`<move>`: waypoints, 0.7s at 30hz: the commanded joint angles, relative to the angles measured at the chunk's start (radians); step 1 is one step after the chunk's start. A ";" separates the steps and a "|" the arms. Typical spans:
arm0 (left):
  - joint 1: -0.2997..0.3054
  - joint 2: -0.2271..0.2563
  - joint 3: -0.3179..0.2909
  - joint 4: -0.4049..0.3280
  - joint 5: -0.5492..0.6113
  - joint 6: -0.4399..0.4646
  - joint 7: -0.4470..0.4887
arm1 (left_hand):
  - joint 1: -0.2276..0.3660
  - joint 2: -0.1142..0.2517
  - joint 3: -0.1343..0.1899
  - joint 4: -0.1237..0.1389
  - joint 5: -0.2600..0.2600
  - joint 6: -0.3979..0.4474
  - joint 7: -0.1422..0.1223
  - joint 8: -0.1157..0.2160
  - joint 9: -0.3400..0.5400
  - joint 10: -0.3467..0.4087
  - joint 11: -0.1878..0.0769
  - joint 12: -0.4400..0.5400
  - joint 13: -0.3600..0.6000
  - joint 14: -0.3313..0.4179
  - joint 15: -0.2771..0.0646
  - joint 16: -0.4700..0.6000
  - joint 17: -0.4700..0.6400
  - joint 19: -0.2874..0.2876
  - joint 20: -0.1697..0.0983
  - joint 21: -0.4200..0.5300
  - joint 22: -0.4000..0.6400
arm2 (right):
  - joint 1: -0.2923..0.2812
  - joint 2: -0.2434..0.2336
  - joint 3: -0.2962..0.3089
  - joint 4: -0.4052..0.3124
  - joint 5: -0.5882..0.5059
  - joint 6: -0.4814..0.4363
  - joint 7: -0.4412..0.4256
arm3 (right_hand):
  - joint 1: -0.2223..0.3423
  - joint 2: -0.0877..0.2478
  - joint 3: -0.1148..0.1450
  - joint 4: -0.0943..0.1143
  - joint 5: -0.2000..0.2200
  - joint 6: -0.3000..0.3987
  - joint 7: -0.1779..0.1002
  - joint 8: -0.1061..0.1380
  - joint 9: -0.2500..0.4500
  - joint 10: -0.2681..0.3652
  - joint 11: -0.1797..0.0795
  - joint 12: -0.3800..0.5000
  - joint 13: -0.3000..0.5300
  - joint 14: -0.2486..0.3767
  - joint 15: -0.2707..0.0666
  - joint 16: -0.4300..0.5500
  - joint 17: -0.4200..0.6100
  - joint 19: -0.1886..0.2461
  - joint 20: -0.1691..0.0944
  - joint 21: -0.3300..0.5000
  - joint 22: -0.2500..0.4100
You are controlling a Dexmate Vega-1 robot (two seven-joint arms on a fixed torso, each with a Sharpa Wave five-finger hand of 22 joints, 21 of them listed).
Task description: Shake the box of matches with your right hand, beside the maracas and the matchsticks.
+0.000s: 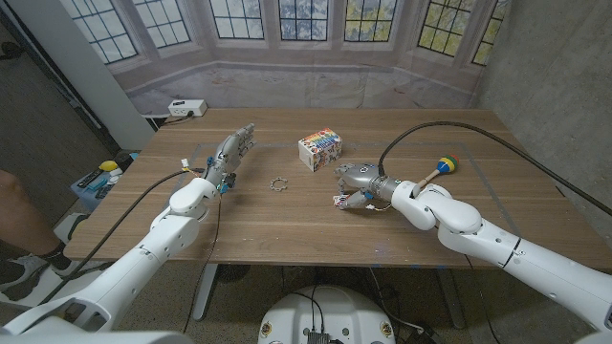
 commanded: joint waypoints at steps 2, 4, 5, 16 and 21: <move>0.002 0.001 0.000 0.000 0.000 -0.001 -0.002 | 0.012 0.002 0.000 -0.002 0.006 0.004 0.001 0.006 0.006 -0.003 0.002 0.008 0.006 -0.002 0.005 0.002 0.005 0.002 0.011 -0.002 0.005 | 0.002 0.002 0.000 0.002 0.002 0.002 -0.005 | 0.009 0.010 0.008 0.002 0.006 0.014 0.002 0.006 0.002 0.016 -0.001 0.000 0.002 0.010 -0.001 0.009 0.003 0.013 -0.002 0.004 0.005; 0.001 0.000 0.001 0.001 -0.001 -0.002 -0.004 | 0.012 0.002 0.000 -0.002 0.006 0.004 0.002 0.006 0.006 -0.003 0.002 0.009 0.006 -0.002 0.005 0.002 0.005 0.002 0.010 -0.002 0.005 | 0.002 0.002 0.000 0.001 0.001 0.001 -0.006 | 0.009 0.011 0.009 0.003 0.006 0.015 0.004 0.007 0.001 0.017 -0.001 0.000 0.002 0.012 -0.002 0.010 0.003 0.014 -0.003 0.003 0.005; 0.001 0.000 0.001 0.001 -0.001 -0.002 -0.004 | 0.012 0.002 -0.001 -0.002 0.006 0.005 0.001 0.006 0.006 -0.003 0.002 0.009 0.006 -0.003 0.005 0.002 0.005 0.002 0.011 -0.002 0.005 | 0.002 0.001 0.000 0.001 0.002 0.003 -0.006 | 0.009 0.011 0.009 0.002 0.006 0.016 0.003 0.007 0.001 0.018 -0.002 -0.001 0.002 0.012 -0.002 0.010 0.003 0.014 -0.003 0.003 0.005; 0.001 -0.005 0.003 0.009 -0.003 -0.007 -0.008 | 0.013 0.002 -0.001 -0.002 0.006 0.005 0.002 0.006 0.006 -0.002 0.002 0.009 0.006 -0.002 0.006 0.002 0.005 0.002 0.011 -0.002 0.005 | 0.000 -0.007 0.006 -0.001 0.004 0.007 -0.012 | 0.014 0.013 0.012 0.001 0.007 0.023 0.000 0.009 -0.001 0.026 -0.004 -0.001 0.002 0.015 -0.005 0.009 0.003 0.017 -0.003 0.003 0.005; -0.002 -0.008 0.004 0.014 -0.002 -0.011 -0.011 | 0.013 0.002 -0.001 -0.002 0.006 0.005 0.002 0.006 0.006 -0.002 0.003 0.009 0.006 -0.001 0.005 0.002 0.005 0.002 0.011 -0.002 0.005 | 0.001 -0.011 0.009 -0.004 0.003 0.009 -0.012 | 0.015 0.014 0.013 0.001 0.007 0.023 0.001 0.009 -0.003 0.027 -0.005 -0.002 0.002 0.016 -0.005 0.009 0.003 0.017 -0.004 0.002 0.005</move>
